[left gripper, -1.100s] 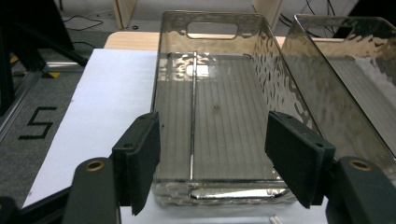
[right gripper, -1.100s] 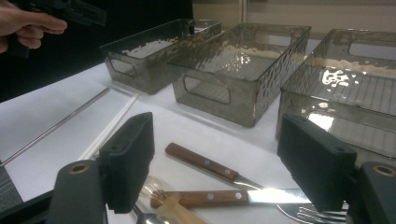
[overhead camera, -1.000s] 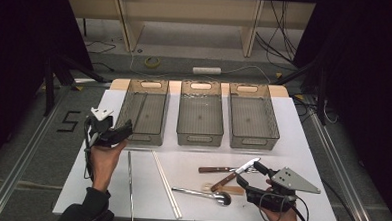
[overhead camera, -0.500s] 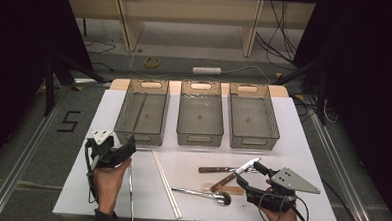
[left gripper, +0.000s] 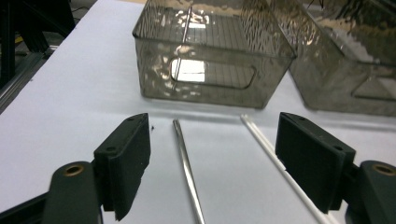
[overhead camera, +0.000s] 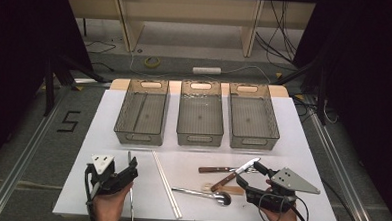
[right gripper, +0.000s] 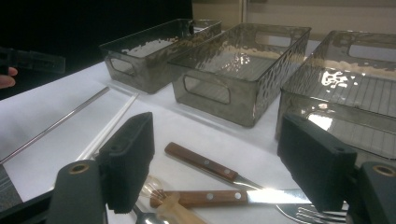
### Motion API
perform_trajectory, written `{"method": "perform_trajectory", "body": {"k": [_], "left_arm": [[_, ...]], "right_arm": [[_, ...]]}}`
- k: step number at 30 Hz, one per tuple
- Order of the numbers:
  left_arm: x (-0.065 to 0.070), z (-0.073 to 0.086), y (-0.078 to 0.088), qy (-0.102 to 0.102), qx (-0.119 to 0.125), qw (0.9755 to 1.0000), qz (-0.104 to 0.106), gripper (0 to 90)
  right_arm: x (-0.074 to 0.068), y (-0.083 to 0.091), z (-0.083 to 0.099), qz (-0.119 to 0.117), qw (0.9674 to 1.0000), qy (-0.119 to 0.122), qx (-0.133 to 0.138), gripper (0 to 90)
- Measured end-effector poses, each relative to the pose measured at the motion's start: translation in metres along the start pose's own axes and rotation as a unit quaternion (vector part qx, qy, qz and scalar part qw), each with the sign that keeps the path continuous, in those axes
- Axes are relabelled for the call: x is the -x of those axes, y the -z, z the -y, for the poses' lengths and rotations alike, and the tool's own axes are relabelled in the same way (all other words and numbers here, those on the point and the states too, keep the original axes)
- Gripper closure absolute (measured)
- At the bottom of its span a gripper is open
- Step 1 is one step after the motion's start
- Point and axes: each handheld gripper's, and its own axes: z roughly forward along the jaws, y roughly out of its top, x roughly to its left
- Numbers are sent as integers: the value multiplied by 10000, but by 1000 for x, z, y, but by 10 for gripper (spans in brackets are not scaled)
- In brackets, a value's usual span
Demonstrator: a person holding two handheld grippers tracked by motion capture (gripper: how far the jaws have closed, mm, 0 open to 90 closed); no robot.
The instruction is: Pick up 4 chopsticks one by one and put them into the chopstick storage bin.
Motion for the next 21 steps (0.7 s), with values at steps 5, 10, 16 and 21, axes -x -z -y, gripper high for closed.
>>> {"method": "perform_trajectory", "body": {"k": [5,10,16,21], "left_arm": [[2,13,0,22,-245,9997,36,294],[1,28,-6,32,-507,9987,27,341],[1,39,-5,30,-579,9983,-17,429],[3,46,-3,33,-644,9979,-36,486]], "right_arm": [[0,0,0,10,10000,3,-20,284],[0,0,0,12,10000,6,-17,284],[0,-1,0,17,10000,12,-21,284],[-1,-1,0,23,10000,26,-29,284]]}}
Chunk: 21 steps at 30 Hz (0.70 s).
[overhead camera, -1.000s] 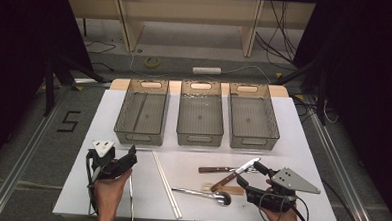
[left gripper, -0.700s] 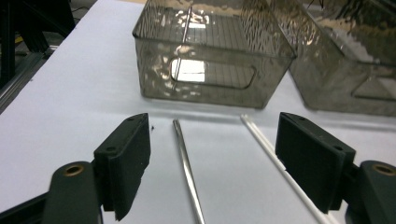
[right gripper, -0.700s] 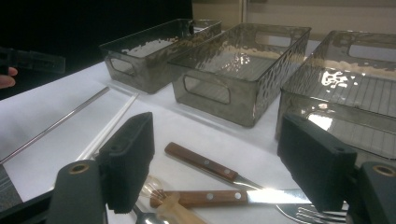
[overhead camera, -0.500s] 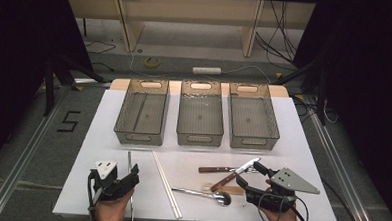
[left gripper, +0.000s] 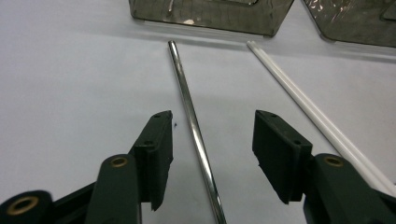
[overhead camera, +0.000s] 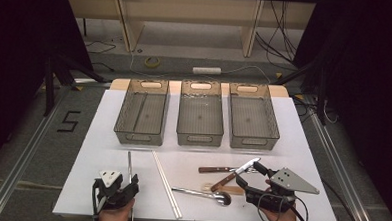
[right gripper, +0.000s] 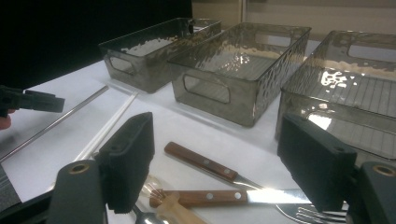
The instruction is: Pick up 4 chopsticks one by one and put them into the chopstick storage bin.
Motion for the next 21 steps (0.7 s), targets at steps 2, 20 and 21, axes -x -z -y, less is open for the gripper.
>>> {"method": "perform_trajectory", "body": {"k": [2,20,21], "left_arm": [[2,4,1,-10,-20,10000,-32,501],[9,21,2,-87,-153,9997,-184,653],[8,21,1,-104,-178,9996,-182,661]], "right_arm": [[0,0,0,0,10000,4,1,284],[-1,0,0,0,10000,6,-6,284],[-1,0,0,-2,10000,13,-5,284]]}}
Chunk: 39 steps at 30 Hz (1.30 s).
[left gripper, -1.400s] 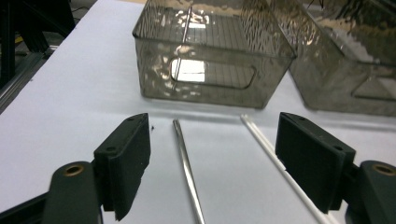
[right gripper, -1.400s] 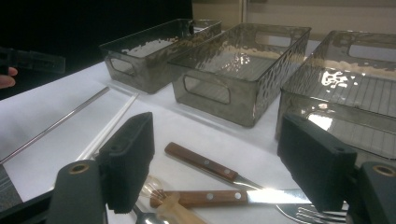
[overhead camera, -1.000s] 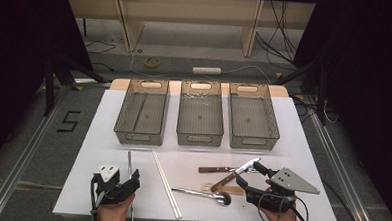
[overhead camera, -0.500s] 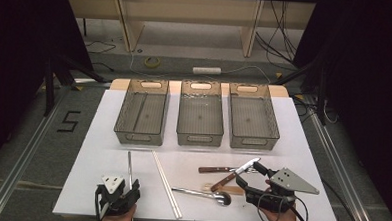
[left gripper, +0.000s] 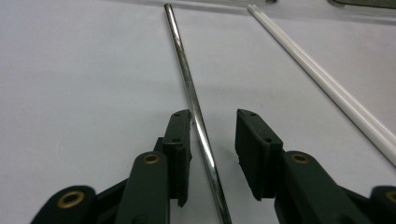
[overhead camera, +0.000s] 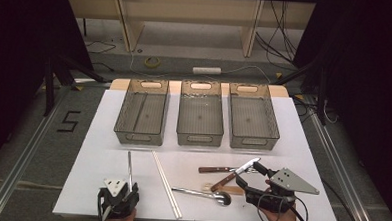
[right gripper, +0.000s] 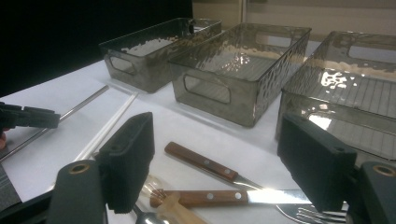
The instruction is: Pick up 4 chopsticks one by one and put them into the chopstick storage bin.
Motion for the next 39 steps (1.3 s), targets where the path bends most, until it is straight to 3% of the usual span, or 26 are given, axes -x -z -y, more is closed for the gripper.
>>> {"method": "perform_trajectory", "body": {"k": [11,26,39], "left_arm": [[0,3,-1,-104,99,9998,-142,768],[2,3,-3,-191,101,9995,-220,829],[-4,0,-4,-110,67,9999,-18,855]], "right_arm": [[0,0,0,30,10000,20,-10,285],[0,-1,0,3,10000,25,-22,285],[1,0,0,12,10000,-16,5,287]]}}
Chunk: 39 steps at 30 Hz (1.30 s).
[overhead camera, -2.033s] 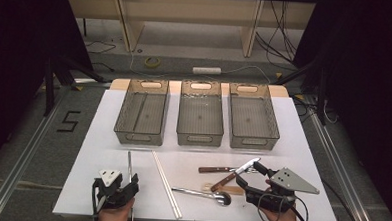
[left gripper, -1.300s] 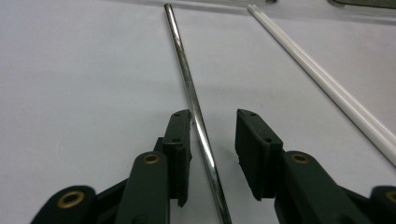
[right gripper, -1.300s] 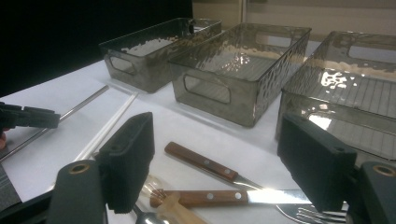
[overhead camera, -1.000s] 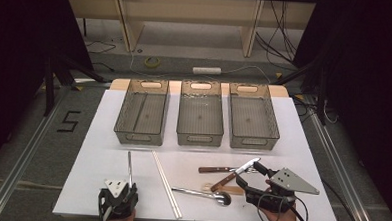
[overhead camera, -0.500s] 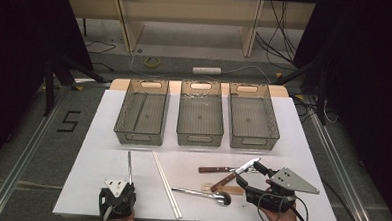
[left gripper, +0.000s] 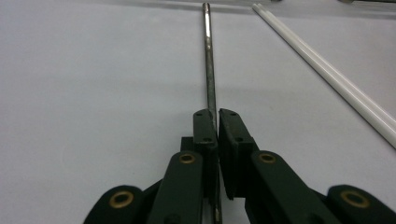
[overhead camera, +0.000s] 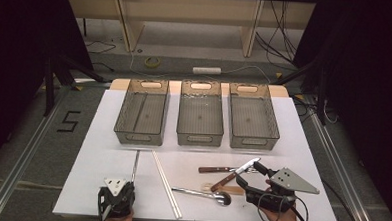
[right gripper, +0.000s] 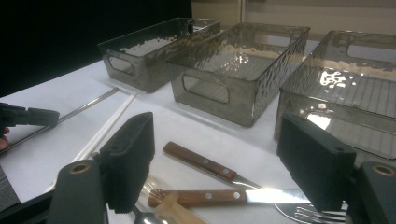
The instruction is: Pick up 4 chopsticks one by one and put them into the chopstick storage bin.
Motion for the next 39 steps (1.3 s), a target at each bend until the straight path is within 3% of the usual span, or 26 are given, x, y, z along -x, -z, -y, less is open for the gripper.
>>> {"method": "perform_trajectory", "body": {"k": [14,22,39], "left_arm": [[-8,-4,6,137,144,9991,372,856],[-10,-14,16,165,292,9981,526,856],[-7,-51,38,-74,687,9948,751,856]], "right_arm": [[0,0,0,0,10000,-9,5,289],[0,0,0,3,10000,-6,4,289],[1,0,0,9,10000,-15,3,289]]}}
